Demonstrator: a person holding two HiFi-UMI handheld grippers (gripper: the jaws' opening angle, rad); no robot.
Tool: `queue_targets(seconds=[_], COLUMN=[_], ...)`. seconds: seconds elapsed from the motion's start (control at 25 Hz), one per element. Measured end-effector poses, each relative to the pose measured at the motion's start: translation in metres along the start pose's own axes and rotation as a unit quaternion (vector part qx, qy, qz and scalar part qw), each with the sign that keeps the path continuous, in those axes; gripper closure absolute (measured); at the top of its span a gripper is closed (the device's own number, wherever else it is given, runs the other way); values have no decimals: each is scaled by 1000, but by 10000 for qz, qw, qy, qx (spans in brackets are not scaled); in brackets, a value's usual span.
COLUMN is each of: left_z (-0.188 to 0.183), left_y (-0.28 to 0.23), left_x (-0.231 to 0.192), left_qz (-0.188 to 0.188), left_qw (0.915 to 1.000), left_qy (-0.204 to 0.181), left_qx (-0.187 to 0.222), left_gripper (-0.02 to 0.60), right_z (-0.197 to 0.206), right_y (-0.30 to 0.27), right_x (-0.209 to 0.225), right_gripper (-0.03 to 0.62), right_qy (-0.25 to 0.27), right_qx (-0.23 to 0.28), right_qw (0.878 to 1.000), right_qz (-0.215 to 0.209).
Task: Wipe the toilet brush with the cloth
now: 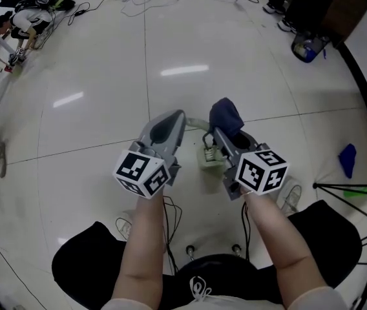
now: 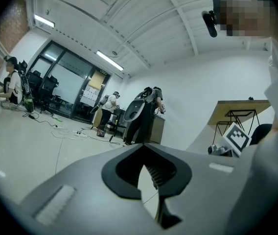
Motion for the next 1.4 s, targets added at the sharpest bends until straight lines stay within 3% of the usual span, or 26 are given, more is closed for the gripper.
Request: queue_targets(seconds=[0.52, 0.72, 0.88, 1.04, 1.12, 1.24, 1.4], left_z=[-5, -4, -5, -9, -10, -10, -7], left_y=[-4, -4, -6, -6, -6, -6, -4], left_x=[1, 4, 7, 8, 9, 12, 14], left_qz=[-11, -12, 50, 58, 55, 64, 47], left_qw=[9999, 9999, 9999, 9999, 10000, 9999, 10000], left_qy=[51, 22, -44, -96, -67, -81, -38], left_qx=[142, 170, 79, -5, -26, -66, -68], left_gripper=[575, 575, 575, 575, 575, 575, 575], right_z=[87, 126, 154, 159, 148, 108, 34], right_y=[-21, -35, -39, -31, -22, -4, 22], right_x=[64, 85, 92, 91, 90, 78, 34], right_gripper=[525, 526, 525, 525, 526, 526, 526], right_qy=[56, 58, -226, -295, -216, -90, 517], right_qx=[-874, -1407, -1953, -2098, -1993, -1348, -202], right_qw=[9926, 9844, 9730, 9686, 9712, 9842, 9975], right_qz=[845, 1053, 1212, 1303, 1291, 1143, 445])
Point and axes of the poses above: the fingertips, and each gripper's own axes: y backward along the fingers, x to its right, z out of its underside, the point moved 8 cm from there along y, backward along the fingers, and after that the axes turned 9 degrees about z, right-handed, at the moved point
